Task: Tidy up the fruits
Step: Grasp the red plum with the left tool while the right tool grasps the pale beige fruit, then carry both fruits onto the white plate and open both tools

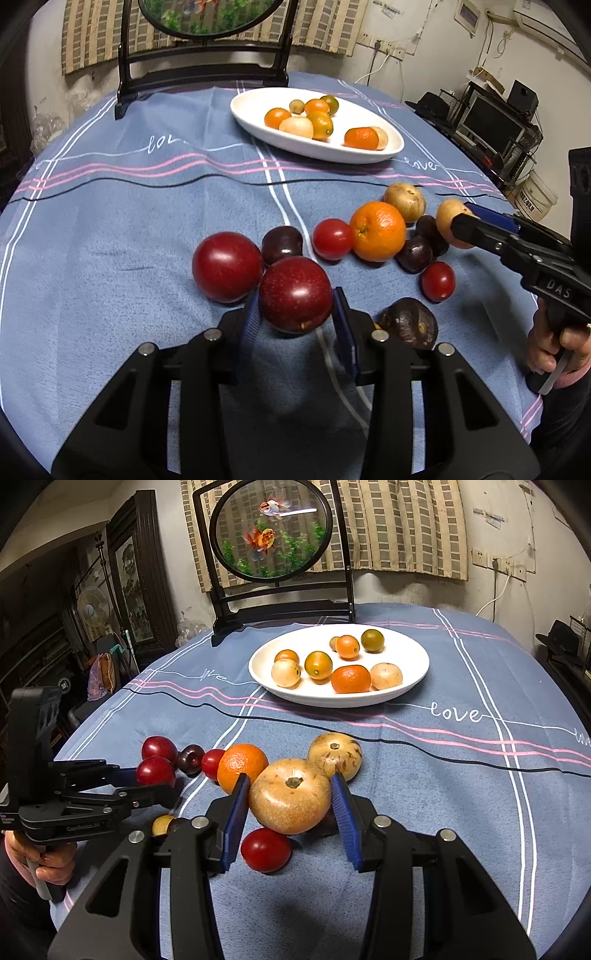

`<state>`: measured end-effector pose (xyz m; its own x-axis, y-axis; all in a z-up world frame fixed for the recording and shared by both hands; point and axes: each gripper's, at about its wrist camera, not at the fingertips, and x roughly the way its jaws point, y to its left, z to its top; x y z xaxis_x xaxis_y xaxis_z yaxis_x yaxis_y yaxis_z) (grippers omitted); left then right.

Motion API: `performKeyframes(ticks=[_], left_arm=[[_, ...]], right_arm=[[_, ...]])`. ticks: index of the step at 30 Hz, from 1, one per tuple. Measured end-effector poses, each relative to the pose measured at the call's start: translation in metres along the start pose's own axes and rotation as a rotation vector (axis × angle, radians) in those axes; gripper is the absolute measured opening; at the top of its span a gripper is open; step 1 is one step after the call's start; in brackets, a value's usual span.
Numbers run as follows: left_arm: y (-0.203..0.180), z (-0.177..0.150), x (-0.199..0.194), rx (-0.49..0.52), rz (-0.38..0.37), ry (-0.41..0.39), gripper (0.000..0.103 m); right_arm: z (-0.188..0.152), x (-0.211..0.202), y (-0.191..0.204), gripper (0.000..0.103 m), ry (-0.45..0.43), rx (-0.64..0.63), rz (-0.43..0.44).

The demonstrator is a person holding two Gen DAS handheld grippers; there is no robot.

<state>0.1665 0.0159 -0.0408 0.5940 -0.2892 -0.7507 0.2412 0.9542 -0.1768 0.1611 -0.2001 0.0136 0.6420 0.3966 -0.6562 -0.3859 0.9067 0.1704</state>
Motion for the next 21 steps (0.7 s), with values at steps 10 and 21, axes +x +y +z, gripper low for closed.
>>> performKeyframes(ticks=[10,21], left_arm=[[-0.004,0.003,-0.011,0.009,-0.034,-0.037,0.039],[-0.016,0.053,-0.022,0.096,-0.073,-0.079,0.039]], right_arm=[[0.002,0.001,-0.004,0.045,-0.003,0.001,-0.015],[0.017,0.01,-0.008,0.045,0.006,0.004,-0.017]])
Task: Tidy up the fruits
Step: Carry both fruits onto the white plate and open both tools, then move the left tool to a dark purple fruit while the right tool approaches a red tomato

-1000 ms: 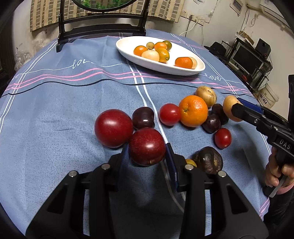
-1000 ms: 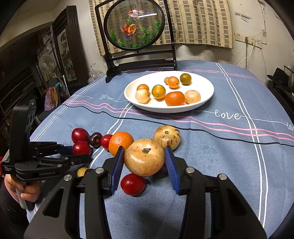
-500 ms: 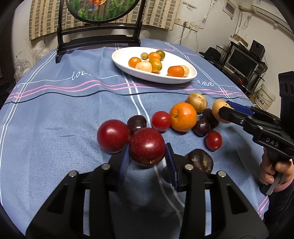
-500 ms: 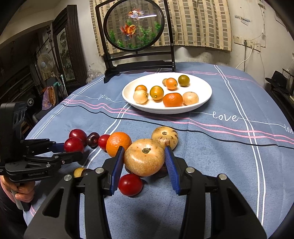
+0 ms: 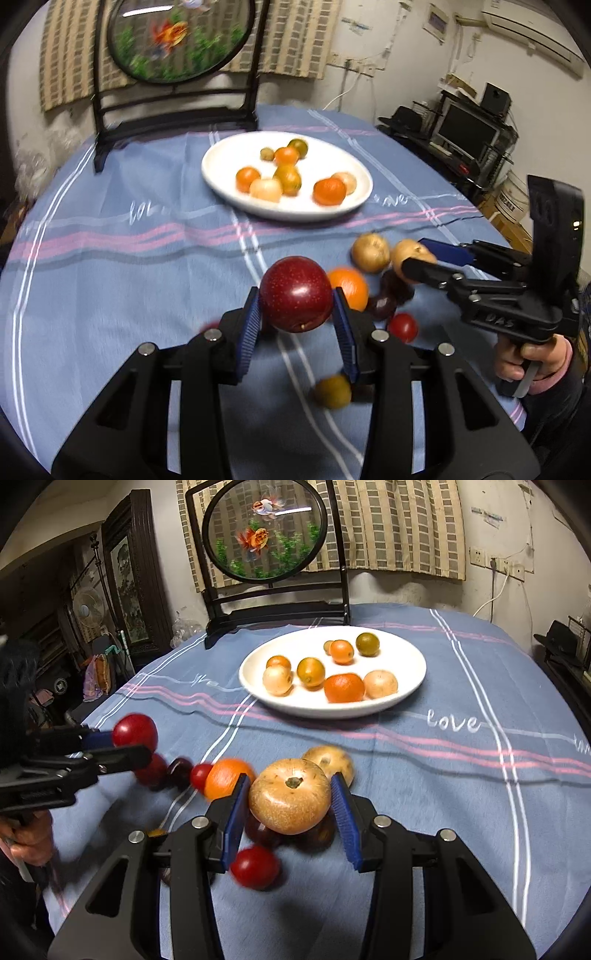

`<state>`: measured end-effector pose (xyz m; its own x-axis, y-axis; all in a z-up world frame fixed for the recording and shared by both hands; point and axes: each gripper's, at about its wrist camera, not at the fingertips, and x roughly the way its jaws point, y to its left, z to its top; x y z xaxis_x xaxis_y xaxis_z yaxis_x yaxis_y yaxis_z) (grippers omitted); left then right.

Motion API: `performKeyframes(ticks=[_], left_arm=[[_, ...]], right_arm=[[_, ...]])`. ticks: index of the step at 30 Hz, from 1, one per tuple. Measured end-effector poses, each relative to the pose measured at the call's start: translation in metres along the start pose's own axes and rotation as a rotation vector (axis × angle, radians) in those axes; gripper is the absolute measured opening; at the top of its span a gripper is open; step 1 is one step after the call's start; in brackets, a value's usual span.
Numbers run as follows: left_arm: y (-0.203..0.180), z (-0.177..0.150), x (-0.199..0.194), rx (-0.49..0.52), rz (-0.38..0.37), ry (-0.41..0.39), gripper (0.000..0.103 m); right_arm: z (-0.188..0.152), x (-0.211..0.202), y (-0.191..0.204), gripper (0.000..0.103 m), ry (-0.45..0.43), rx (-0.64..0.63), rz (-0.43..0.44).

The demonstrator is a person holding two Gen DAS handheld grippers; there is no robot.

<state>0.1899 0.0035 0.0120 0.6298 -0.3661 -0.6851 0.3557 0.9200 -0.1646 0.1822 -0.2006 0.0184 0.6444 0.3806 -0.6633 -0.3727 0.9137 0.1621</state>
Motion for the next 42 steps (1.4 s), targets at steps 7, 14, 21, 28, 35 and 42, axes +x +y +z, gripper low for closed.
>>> performKeyframes(ticks=[7,14,21,28,35,42], left_arm=[[0.013,0.069,0.038,-0.001,-0.002,-0.012,0.039],[0.034,0.127,0.112,-0.007,0.077,0.025,0.039],[0.056,0.138,0.159,-0.065,0.124,0.095,0.06],[0.054,0.127,0.109,-0.109,0.185,0.025,0.091],[0.038,0.066,0.034,-0.112,0.213,-0.016,0.097],[0.01,-0.027,-0.01,-0.106,0.175,-0.016,0.097]], right_arm=[[0.057,0.028,-0.03,0.045,-0.047,0.081,-0.02],[0.093,0.078,-0.051,0.045,-0.062,0.075,-0.07],[0.101,0.101,-0.048,0.056,-0.029,0.032,-0.046],[0.102,0.076,-0.044,0.064,-0.056,0.042,-0.057],[0.059,0.027,-0.03,0.064,-0.048,0.063,-0.038],[-0.003,-0.019,-0.014,0.064,-0.068,0.078,-0.074]])
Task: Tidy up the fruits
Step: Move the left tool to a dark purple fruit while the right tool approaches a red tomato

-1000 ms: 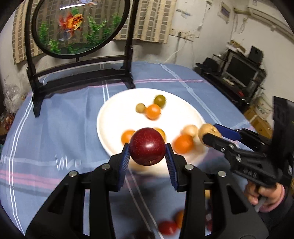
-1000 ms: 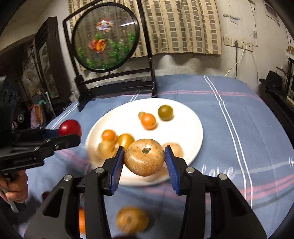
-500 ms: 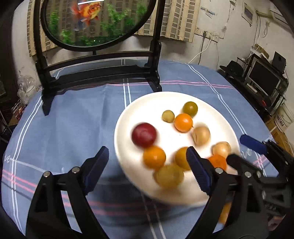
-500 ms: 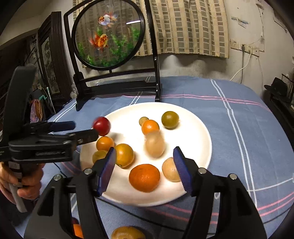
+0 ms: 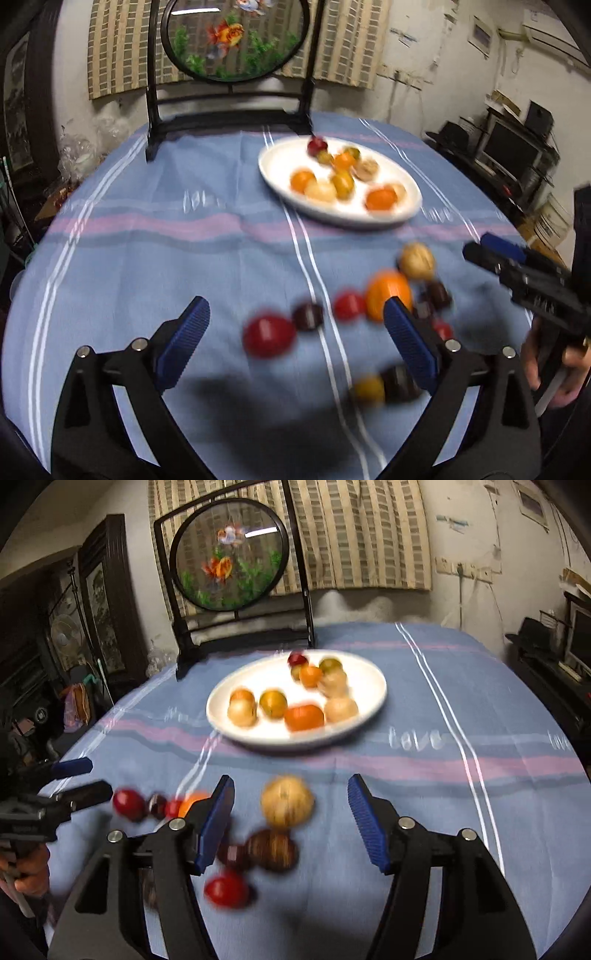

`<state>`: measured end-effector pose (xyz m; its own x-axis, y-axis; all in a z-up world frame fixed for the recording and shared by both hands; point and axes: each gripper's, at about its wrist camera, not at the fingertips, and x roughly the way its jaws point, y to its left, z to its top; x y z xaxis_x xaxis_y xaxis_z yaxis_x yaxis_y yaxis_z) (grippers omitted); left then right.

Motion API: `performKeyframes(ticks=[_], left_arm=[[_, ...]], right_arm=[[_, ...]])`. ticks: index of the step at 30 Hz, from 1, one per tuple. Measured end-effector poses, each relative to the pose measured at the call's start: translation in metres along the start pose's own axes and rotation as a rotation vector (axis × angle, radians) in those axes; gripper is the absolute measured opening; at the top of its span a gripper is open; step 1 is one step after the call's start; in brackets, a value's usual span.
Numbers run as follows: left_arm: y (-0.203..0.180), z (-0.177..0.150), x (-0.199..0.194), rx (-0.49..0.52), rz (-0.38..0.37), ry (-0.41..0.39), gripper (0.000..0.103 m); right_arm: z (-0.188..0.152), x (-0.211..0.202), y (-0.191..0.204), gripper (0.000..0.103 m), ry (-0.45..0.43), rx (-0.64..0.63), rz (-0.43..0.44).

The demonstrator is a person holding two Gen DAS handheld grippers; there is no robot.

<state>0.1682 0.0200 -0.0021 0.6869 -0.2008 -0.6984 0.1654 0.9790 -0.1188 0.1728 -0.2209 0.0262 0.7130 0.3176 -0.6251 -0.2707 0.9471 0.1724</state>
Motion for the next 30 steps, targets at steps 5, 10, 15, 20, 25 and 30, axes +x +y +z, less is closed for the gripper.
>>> performKeyframes(ticks=[5,10,15,20,25,30], left_arm=[[-0.015,-0.046,-0.011,0.047,-0.004,0.038,0.097],[-0.028,-0.064,-0.015,0.124,0.023,0.04,0.097],[-0.03,-0.068,-0.019,0.123,0.02,0.028,0.097],[-0.027,-0.065,-0.018,0.105,0.004,0.027,0.097],[-0.026,-0.064,-0.017,0.101,-0.002,0.034,0.097],[-0.027,-0.064,-0.017,0.103,-0.005,0.037,0.097]], right_arm=[[-0.031,-0.008,0.009,0.065,0.098,0.007,0.112],[-0.038,-0.007,0.02,0.065,0.127,-0.029,0.063],[-0.038,-0.001,0.03,0.059,0.151,-0.048,0.042],[-0.042,0.01,0.032,0.051,0.204,-0.046,0.059],[-0.043,0.016,0.034,0.049,0.229,-0.04,0.073],[-0.044,0.022,0.035,0.047,0.255,-0.035,0.074]])
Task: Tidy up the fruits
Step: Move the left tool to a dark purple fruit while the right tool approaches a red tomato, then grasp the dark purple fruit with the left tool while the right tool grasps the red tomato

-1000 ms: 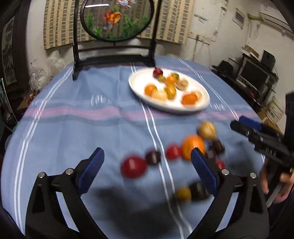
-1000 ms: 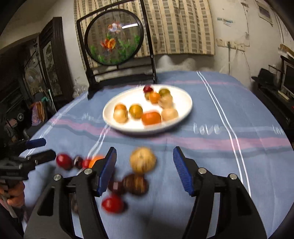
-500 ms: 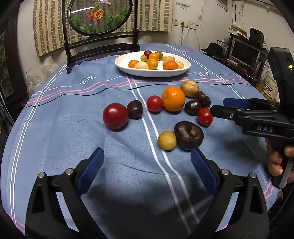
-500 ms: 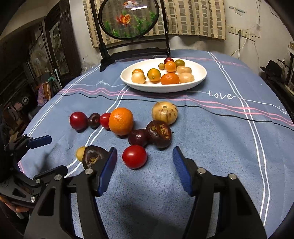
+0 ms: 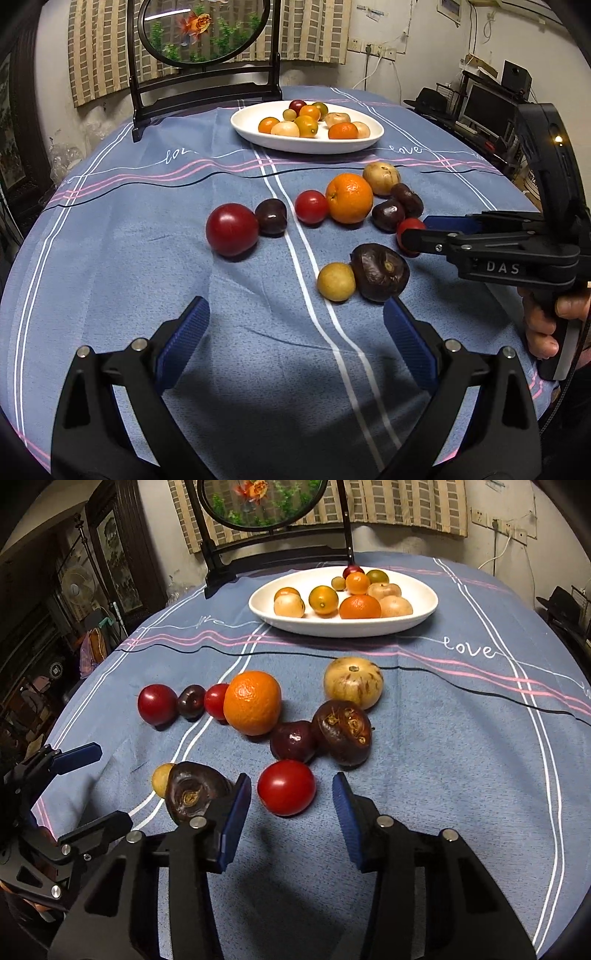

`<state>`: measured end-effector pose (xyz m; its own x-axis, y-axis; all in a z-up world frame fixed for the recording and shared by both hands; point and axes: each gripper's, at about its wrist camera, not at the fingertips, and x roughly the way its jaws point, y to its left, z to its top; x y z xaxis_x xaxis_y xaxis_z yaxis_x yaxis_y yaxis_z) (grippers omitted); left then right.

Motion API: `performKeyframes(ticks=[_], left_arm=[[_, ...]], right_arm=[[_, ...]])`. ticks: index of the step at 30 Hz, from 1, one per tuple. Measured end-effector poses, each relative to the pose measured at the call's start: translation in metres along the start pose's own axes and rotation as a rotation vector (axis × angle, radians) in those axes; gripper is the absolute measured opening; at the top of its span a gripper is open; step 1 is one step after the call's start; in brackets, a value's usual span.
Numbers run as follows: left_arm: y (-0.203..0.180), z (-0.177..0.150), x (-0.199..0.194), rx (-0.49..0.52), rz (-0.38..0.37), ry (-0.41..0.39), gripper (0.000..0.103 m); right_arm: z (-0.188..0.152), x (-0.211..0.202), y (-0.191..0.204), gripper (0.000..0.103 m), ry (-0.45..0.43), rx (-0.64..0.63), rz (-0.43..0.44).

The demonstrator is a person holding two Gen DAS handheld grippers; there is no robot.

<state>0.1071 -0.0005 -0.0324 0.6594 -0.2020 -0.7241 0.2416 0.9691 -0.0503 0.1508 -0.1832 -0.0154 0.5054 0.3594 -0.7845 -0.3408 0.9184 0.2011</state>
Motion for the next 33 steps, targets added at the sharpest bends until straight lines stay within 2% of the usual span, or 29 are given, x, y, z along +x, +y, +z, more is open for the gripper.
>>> performKeyframes(ticks=[10,12,16,19,22,23,25,27,29,33], left_arm=[[0.0,0.001,0.002,-0.002,0.0,0.006,0.097],[0.0,0.001,0.002,0.0,0.001,0.009,0.097],[-0.002,0.003,0.004,0.017,-0.018,0.013,0.097],[-0.013,0.006,-0.003,0.094,-0.087,-0.025,0.097],[-0.03,0.011,-0.005,0.242,-0.101,-0.086,0.096],[-0.037,0.013,-0.002,0.305,-0.096,-0.099,0.093],[-0.045,0.016,0.006,0.387,-0.098,-0.089,0.076],[-0.05,0.022,0.018,0.428,-0.13,-0.046,0.057],[-0.049,0.025,0.029,0.436,-0.161,-0.006,0.054],[-0.047,0.028,0.034,0.432,-0.222,0.016,0.054]], right_arm=[[0.001,0.009,0.001,0.041,0.04,0.007,0.004],[0.001,0.008,0.001,0.034,0.038,0.006,0.012],[0.0,0.002,-0.007,0.033,0.007,0.044,0.021],[-0.002,-0.008,-0.02,0.033,-0.041,0.105,0.051],[-0.007,-0.016,-0.033,0.033,-0.07,0.171,0.084],[-0.008,-0.017,-0.036,0.033,-0.075,0.181,0.087],[-0.008,-0.019,-0.037,0.033,-0.081,0.189,0.095],[-0.008,-0.021,-0.036,0.033,-0.088,0.185,0.1],[-0.008,-0.021,-0.036,0.033,-0.087,0.186,0.104],[-0.008,-0.019,-0.039,0.033,-0.084,0.201,0.114]])
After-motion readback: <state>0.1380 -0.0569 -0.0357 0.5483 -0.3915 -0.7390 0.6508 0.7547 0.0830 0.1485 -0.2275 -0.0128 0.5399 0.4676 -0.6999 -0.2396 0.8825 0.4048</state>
